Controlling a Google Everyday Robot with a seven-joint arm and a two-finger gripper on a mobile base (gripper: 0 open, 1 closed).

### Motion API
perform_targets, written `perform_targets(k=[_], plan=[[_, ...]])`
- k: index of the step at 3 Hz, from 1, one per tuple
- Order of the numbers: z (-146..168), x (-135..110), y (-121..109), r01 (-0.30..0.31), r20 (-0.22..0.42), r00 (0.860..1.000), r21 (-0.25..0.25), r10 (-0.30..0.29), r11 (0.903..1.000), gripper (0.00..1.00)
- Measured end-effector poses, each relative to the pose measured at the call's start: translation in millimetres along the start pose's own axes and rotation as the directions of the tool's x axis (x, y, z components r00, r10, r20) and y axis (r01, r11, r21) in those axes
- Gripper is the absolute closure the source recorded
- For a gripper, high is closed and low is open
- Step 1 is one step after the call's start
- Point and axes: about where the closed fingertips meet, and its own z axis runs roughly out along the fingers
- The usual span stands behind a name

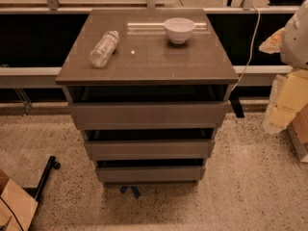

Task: Open top drawer

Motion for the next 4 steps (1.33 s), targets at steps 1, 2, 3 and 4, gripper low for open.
perform_targets(k=[1, 2, 3, 4], plan=[[0.0, 0.0, 0.0, 0.0, 0.0, 1.0, 0.0, 0.0, 1.0, 0.0], [5.8, -2.1, -11.4, -0.002, 0.058, 0.998, -0.009, 0.003, 1.0, 0.0], [23.9, -7.7, -35.6, -0.012, 0.126, 0.992, -0.034, 0.016, 0.9994, 0.0], [26.6, -8.0, -37.6, -0.014, 0.13, 0.991, -0.037, 0.018, 0.9992, 0.0]])
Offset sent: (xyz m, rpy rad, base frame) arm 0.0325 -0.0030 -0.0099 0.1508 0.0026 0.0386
